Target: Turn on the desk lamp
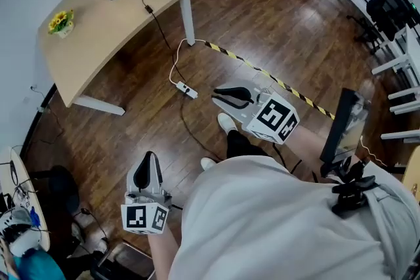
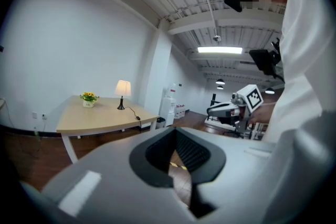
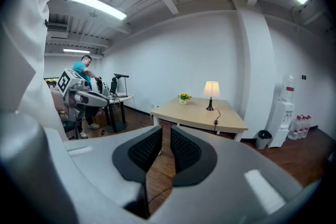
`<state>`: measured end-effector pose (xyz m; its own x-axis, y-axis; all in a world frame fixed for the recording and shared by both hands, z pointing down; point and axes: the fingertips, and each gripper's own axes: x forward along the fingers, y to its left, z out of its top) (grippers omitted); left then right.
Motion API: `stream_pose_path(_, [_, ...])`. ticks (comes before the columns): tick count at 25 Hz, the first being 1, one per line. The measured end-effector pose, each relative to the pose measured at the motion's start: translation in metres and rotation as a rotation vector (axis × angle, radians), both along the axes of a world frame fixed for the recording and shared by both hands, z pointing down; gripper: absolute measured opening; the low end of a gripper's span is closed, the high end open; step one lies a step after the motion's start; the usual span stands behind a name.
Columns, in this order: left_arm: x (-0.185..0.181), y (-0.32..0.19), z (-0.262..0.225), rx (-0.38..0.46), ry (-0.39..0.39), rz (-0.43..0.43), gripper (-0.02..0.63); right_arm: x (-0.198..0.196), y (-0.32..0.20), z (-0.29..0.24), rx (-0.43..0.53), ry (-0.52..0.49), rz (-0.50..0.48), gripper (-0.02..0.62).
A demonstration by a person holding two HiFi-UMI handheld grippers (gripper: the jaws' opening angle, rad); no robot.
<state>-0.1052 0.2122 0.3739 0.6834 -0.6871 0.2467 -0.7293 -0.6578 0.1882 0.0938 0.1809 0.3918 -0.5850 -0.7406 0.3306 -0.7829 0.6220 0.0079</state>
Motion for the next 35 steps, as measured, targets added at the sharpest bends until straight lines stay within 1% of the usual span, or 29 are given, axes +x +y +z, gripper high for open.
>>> stream_pose_path(6, [0.008,0.014,-0.001,-0.007,-0.003,0.037,0.018,-0.001,0.017,-0.013,0.009,0.007,0.008,0.041])
stream_pose_path(10, [0.012,0.013,-0.002,-0.003,-0.002,0.057,0.018,-0.005,0.019,-0.020,0.013,0.005,0.011,0.041])
stream_pose_path(23, [0.014,0.002,-0.002,-0.009,0.001,0.061,0.018,-0.005,0.010,-0.021,0.006,0.035,0.007,0.040])
stream_pose_path(35, [0.003,-0.004,0.003,-0.011,0.005,0.058,0.018,-0.017,0.003,-0.016,0.000,0.055,0.000,0.040])
